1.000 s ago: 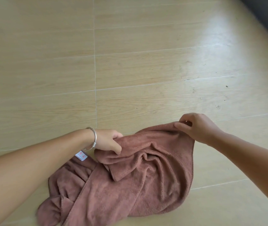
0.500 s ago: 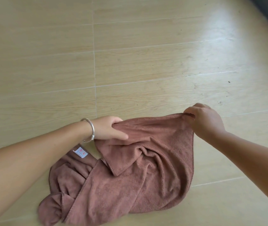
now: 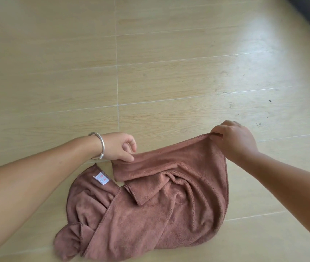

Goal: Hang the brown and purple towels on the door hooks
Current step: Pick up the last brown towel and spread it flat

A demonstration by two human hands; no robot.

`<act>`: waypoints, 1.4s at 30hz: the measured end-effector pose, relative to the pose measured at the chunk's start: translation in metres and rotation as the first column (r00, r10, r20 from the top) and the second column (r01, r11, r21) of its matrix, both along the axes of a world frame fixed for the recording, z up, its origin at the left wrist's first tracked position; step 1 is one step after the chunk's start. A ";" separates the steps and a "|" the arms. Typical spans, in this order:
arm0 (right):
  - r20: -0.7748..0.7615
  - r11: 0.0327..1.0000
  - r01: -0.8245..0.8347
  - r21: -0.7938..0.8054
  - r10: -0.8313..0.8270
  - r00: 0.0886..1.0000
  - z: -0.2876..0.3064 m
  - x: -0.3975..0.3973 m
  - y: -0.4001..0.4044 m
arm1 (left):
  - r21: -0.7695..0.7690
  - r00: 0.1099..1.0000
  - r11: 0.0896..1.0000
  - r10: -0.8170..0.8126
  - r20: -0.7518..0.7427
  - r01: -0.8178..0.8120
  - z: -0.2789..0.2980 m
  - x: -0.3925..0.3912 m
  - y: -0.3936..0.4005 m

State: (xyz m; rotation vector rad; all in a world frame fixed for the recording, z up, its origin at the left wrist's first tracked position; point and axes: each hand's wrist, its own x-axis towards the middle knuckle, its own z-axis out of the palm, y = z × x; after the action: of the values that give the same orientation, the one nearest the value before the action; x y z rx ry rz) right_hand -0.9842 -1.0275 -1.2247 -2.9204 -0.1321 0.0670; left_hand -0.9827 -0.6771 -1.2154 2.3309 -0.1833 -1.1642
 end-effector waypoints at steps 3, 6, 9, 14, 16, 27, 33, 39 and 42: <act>-0.031 0.998 -0.040 -0.050 0.039 0.999 0.015 0.003 0.005 | 0.083 0.994 0.995 0.039 0.098 -0.047 0.011 0.000 0.013; -0.062 0.990 -0.079 -0.115 0.072 0.995 0.048 0.007 0.011 | 0.228 0.978 0.972 0.007 0.209 -0.056 0.037 0.003 0.027; -0.080 0.989 -0.066 -0.129 0.056 0.995 0.100 0.008 0.022 | 0.346 0.946 0.928 0.021 0.325 -0.140 0.081 -0.001 0.038; -0.119 0.980 -0.084 -0.179 0.064 0.991 0.217 0.005 0.045 | 0.423 0.876 0.867 0.033 0.481 -0.265 0.195 -0.015 0.053; -0.136 0.982 -0.080 -0.170 0.057 0.989 0.271 0.007 0.056 | 0.443 0.862 0.846 0.036 0.506 -0.296 0.252 -0.017 0.061; 0.117 0.990 -0.126 -0.056 0.132 0.984 0.553 0.058 0.138 | 0.439 0.750 0.772 0.074 0.657 -0.460 0.551 0.016 0.147; 0.236 0.979 -0.187 -0.079 0.200 0.951 0.633 0.055 0.157 | 0.362 0.659 0.772 0.096 0.746 -0.522 0.639 0.005 0.174; 0.216 0.975 -0.221 -0.014 0.219 0.952 0.638 0.004 0.146 | 0.339 0.661 0.788 0.112 0.742 -0.514 0.645 -0.064 0.166; 0.149 0.971 -0.239 0.003 0.236 0.960 0.608 -0.045 0.126 | 0.379 0.699 0.795 0.077 0.711 -0.473 0.618 -0.118 0.151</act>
State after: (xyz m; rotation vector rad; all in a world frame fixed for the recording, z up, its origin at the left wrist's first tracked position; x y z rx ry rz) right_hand -1.0293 -0.9014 -0.6163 -2.8712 -0.5044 -0.1128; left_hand -1.1007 -0.5257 -0.5976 3.0551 0.3155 -0.1542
